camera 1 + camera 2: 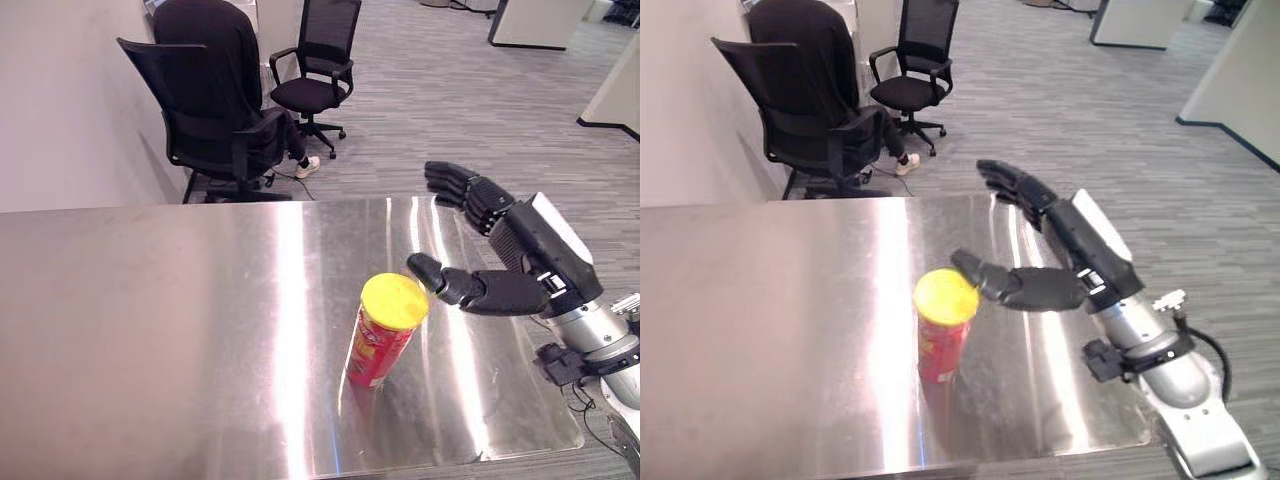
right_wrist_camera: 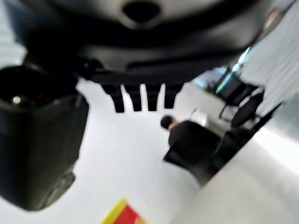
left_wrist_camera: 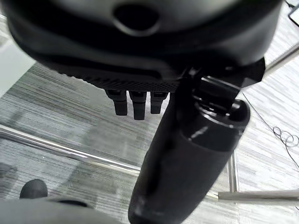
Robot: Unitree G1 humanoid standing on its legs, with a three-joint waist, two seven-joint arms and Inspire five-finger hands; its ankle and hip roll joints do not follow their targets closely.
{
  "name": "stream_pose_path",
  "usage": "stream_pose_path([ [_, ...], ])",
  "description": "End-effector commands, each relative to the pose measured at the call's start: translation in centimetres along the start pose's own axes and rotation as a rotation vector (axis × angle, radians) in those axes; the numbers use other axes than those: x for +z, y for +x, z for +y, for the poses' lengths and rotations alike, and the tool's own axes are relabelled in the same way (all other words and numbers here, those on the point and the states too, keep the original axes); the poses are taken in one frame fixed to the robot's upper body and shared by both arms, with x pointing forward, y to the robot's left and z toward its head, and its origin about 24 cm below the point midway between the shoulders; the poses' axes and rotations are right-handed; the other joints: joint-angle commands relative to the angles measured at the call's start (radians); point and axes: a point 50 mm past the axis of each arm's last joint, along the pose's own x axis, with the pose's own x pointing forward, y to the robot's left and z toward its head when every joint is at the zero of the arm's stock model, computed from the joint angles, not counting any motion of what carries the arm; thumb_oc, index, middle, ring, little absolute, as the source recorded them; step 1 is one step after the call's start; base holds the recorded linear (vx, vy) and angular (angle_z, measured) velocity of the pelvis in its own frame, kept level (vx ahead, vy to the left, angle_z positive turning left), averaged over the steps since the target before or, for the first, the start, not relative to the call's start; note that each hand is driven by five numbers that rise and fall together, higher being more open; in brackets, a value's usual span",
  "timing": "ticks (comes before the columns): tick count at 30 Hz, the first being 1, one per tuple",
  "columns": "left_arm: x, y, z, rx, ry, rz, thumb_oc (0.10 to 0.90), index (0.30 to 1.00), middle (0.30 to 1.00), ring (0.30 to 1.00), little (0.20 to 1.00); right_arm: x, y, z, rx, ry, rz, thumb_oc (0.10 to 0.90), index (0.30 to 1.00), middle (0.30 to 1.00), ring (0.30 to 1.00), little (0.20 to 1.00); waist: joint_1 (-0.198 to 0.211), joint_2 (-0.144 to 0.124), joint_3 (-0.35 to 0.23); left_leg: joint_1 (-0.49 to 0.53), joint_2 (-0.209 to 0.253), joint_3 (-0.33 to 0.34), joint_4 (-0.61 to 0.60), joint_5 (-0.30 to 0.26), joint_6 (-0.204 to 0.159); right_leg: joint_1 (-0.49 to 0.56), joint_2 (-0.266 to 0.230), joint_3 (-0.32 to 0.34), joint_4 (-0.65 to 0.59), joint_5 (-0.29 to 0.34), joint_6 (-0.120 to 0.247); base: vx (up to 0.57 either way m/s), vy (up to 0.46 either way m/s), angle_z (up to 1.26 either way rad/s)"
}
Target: Put the goods on the table back onto the shelves and tidy them up.
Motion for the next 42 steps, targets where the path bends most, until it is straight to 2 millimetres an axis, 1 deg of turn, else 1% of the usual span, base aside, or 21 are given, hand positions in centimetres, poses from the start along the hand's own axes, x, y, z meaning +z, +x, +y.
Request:
stream_pose_path([
  [1, 4.2, 1.6, 2.2, 0.068, -0.013, -0.146, 0.8, 0.9, 0.9, 0.9, 0.9, 3.8, 0.6, -1.1, -0.087, -0.016, -0.236, 0.8, 0.9, 0.9, 0.9, 0.9, 0.001, -0.015, -0.05, -0.077, 0.005, -0.014, -0.042, 0.07, -0.05, 0.046, -0.014, -0.001, -0.019, -0.006, 0.037, 0.0, 0.0, 0.0],
  [10, 3.9, 1.5, 2.2, 0.07, -0.033, -0.135, 0.8, 0.9, 0.9, 0.9, 0.9, 5.6, 0.7, -1.9, -0.11, -0.016, -0.33, 0.8, 0.9, 0.9, 0.9, 0.9, -0.011, -0.017, -0.057, -0.068, 0.008, -0.004, -0.05, 0.069, -0.05, 0.037, -0.014, 0.01, -0.018, 0.0, 0.038, -0.02, 0.006, -0.04],
  [17, 3.5, 1.5, 2.2, 0.063, -0.017, -0.126, 0.8, 0.9, 0.9, 0.9, 0.9, 6.2, 0.3, -1.8, -0.078, -0.073, -0.317, 0.8, 0.9, 0.9, 0.9, 0.9, -0.023, -0.015, -0.061, -0.07, 0.019, 0.002, -0.071, 0.104, -0.063, 0.026, -0.005, 0.012, -0.007, -0.001, 0.036, -0.05, -0.016, 0.0],
  [21, 3.2, 1.3, 1.9, 0.055, -0.009, -0.118, 0.8, 0.9, 0.9, 0.9, 0.9, 6.3, -0.1, -2.2, -0.092, -0.113, -0.301, 0.8, 0.9, 0.9, 0.9, 0.9, -0.028, -0.009, -0.058, -0.079, 0.038, -0.005, -0.087, 0.147, -0.082, 0.017, 0.013, 0.009, -0.002, -0.003, 0.029, -0.11, -0.039, 0.01],
  [22, 3.5, 1.4, 2.0, 0.053, 0.013, -0.132, 0.8, 0.9, 0.9, 0.9, 0.9, 6.4, -0.2, -2.4, -0.11, -0.122, -0.31, 0.8, 0.9, 0.9, 0.9, 0.9, -0.02, -0.005, -0.05, -0.101, 0.052, -0.015, -0.086, 0.2, -0.1, 0.014, 0.022, 0.007, -0.005, 0.004, 0.029, -0.15, -0.042, 0.01],
  [25, 3.8, 1.4, 2.4, 0.06, 0.044, -0.153, 0.8, 0.9, 0.9, 0.9, 0.9, 6.6, 0.0, -3.0, -0.155, -0.149, -0.335, 0.8, 0.9, 0.9, 0.9, 0.9, -0.015, -0.002, -0.033, -0.124, 0.07, -0.033, -0.092, 0.235, -0.118, 0.006, 0.033, 0.001, -0.007, 0.011, 0.027, -0.2, -0.044, 0.06],
  [26, 4.1, 1.5, 2.8, 0.067, 0.072, -0.17, 0.8, 0.9, 0.9, 0.9, 0.9, 6.5, 0.2, -3.3, -0.2, -0.162, -0.346, 0.8, 0.9, 0.9, 0.9, 0.9, -0.007, -0.01, -0.021, -0.128, 0.063, -0.041, -0.063, 0.187, -0.101, -0.006, 0.023, -0.002, 0.001, 0.016, 0.028, -0.34, -0.051, 0.07],
  [27, 4.3, 1.6, 3.1, 0.08, 0.074, -0.173, 0.8, 0.9, 0.9, 0.9, 0.9, 6.5, 0.4, -3.4, -0.218, -0.161, -0.357, 0.8, 0.9, 0.9, 0.9, 0.9, -0.007, -0.026, -0.011, -0.137, 0.052, -0.036, 0.008, 0.116, -0.072, -0.015, 0.007, -0.009, 0.004, 0.027, 0.027, -0.38, -0.055, 0.11],
  [28, 4.5, 1.7, 3.4, 0.093, 0.065, -0.175, 0.8, 0.9, 0.9, 0.9, 0.9, 6.6, 0.5, -3.5, -0.229, -0.167, -0.366, 0.8, 0.9, 0.9, 0.9, 0.9, -0.013, -0.037, -0.005, -0.134, 0.045, -0.018, 0.057, 0.069, -0.055, -0.027, -0.007, -0.02, 0.005, 0.04, 0.025, -0.34, -0.023, 0.19],
  [29, 5.0, 1.9, 3.7, 0.108, 0.063, -0.178, 0.8, 0.9, 0.9, 0.9, 0.9, 6.6, 0.7, -4.0, -0.276, -0.176, -0.381, 0.8, 0.9, 0.9, 0.9, 0.9, -0.036, -0.051, -0.006, -0.097, 0.039, 0.027, 0.155, -0.053, -0.047, -0.043, -0.032, -0.025, 0.004, 0.061, 0.029, -0.28, 0.025, 0.23],
  [30, 5.2, 2.0, 3.7, 0.106, 0.067, -0.182, 0.8, 0.9, 0.9, 0.9, 0.9, 6.5, 0.7, -4.2, -0.301, -0.17, -0.384, 0.8, 0.9, 0.9, 0.9, 0.9, -0.042, -0.054, -0.006, -0.079, 0.038, 0.045, 0.212, -0.114, -0.038, -0.047, -0.041, -0.032, 0.0, 0.069, 0.032, -0.24, 0.062, 0.31],
  [33, 5.9, 2.0, 3.2, 0.077, 0.103, -0.214, 0.8, 0.9, 0.9, 0.9, 0.9, 6.4, 0.5, -5.0, -0.358, -0.188, -0.381, 0.8, 0.9, 0.9, 0.9, 0.9, -0.066, -0.049, -0.018, -0.004, 0.019, 0.057, 0.323, -0.237, -0.03, -0.072, -0.057, -0.066, -0.02, 0.1, 0.042, -0.16, 0.119, 0.18],
  [34, 6.0, 2.0, 3.1, 0.069, 0.106, -0.221, 0.8, 0.9, 0.9, 0.9, 0.9, 6.3, 0.3, -5.2, -0.371, -0.2, -0.373, 0.8, 0.9, 0.9, 0.9, 0.9, -0.076, -0.045, -0.023, 0.024, 0.013, 0.054, 0.339, -0.257, -0.029, -0.085, -0.061, -0.077, -0.022, 0.107, 0.043, -0.09, 0.091, 0.42],
  [35, 6.1, 2.0, 3.1, 0.068, 0.107, -0.223, 0.8, 0.9, 0.9, 0.9, 0.9, 6.3, 0.3, -5.2, -0.371, -0.203, -0.372, 0.8, 0.9, 0.9, 0.9, 0.9, -0.078, -0.042, -0.022, 0.021, 0.015, 0.049, 0.345, -0.263, -0.029, -0.083, -0.06, -0.081, -0.022, 0.106, 0.045, -0.12, 0.188, 0.57],
  [36, 6.5, 2.1, 2.9, 0.056, 0.111, -0.238, 0.8, 0.9, 0.9, 0.9, 0.9, 6.0, 0.1, -5.7, -0.397, -0.221, -0.349, 0.8, 0.9, 0.9, 0.9, 0.9, -0.099, -0.032, -0.03, 0.066, -0.005, 0.035, 0.354, -0.298, -0.028, -0.105, -0.068, -0.097, -0.017, 0.117, 0.049, -0.12, 0.216, 0.56],
  [37, 6.8, 2.1, 2.8, 0.052, 0.111, -0.247, 0.8, 0.9, 0.9, 0.9, 0.9, 6.0, -0.1, -5.8, -0.405, -0.234, -0.339, 0.8, 0.9, 0.9, 0.9, 0.9, -0.111, -0.025, -0.03, 0.079, -0.018, 0.024, 0.34, -0.322, -0.026, -0.115, -0.072, -0.107, -0.009, 0.12, 0.053, -0.15, 0.298, 0.55],
  [38, 7.2, 2.1, 2.8, 0.046, 0.113, -0.261, 0.8, 0.9, 0.9, 0.9, 0.9, 6.0, -0.3, -5.9, -0.415, -0.25, -0.33, 0.8, 0.9, 0.9, 0.9, 0.9, -0.135, -0.02, -0.034, 0.103, -0.035, 0.027, 0.297, -0.357, -0.014, -0.13, -0.081, -0.12, 0.008, 0.128, 0.062, -0.06, 0.18, 0.84],
  [39, 7.3, 2.1, 2.7, 0.043, 0.113, -0.263, 0.8, 0.9, 0.9, 0.9, 0.9, 6.1, -0.4, -5.9, -0.414, -0.252, -0.328, 0.8, 0.9, 0.9, 0.9, 0.9, -0.137, -0.02, -0.036, 0.11, -0.043, 0.026, 0.283, -0.357, -0.007, -0.13, -0.088, -0.123, 0.014, 0.127, 0.068, -0.09, 0.219, 0.96],
  [40, 7.5, 2.1, 2.6, 0.037, 0.121, -0.274, 0.8, 0.9, 0.9, 0.9, 0.9, 5.9, -0.7, -6.1, -0.43, -0.257, -0.316, 0.8, 0.9, 0.9, 0.9, 0.9, -0.148, -0.015, -0.034, 0.125, -0.06, 0.042, 0.233, -0.369, 0.0, -0.146, -0.103, -0.128, 0.03, 0.138, 0.078, -0.11, 0.255, 1.08],
  [41, 7.8, 2.1, 2.5, 0.029, 0.119, -0.284, 0.8, 0.9, 0.9, 0.9, 0.9, 5.9, -0.9, -6.3, -0.45, -0.265, -0.313, 0.8, 0.9, 0.9, 0.9, 0.9, -0.157, -0.012, -0.038, 0.138, -0.088, 0.05, 0.163, -0.361, 0.007, -0.165, -0.12, -0.128, 0.049, 0.155, 0.092, -0.33, 0.532, 0.85],
  [42, 7.6, 2.1, 2.4, 0.018, 0.137, -0.279, 0.8, 0.9, 0.9, 0.9, 0.9, 5.4, -1.2, -6.2, -0.492, -0.257, -0.295, 0.8, 0.9, 0.9, 0.9, 0.9, -0.171, -0.01, -0.024, 0.193, -0.166, 0.052, -0.016, -0.327, 0.031, -0.244, -0.172, -0.109, 0.12, 0.213, 0.148, -0.33, 0.499, 0.71],
])
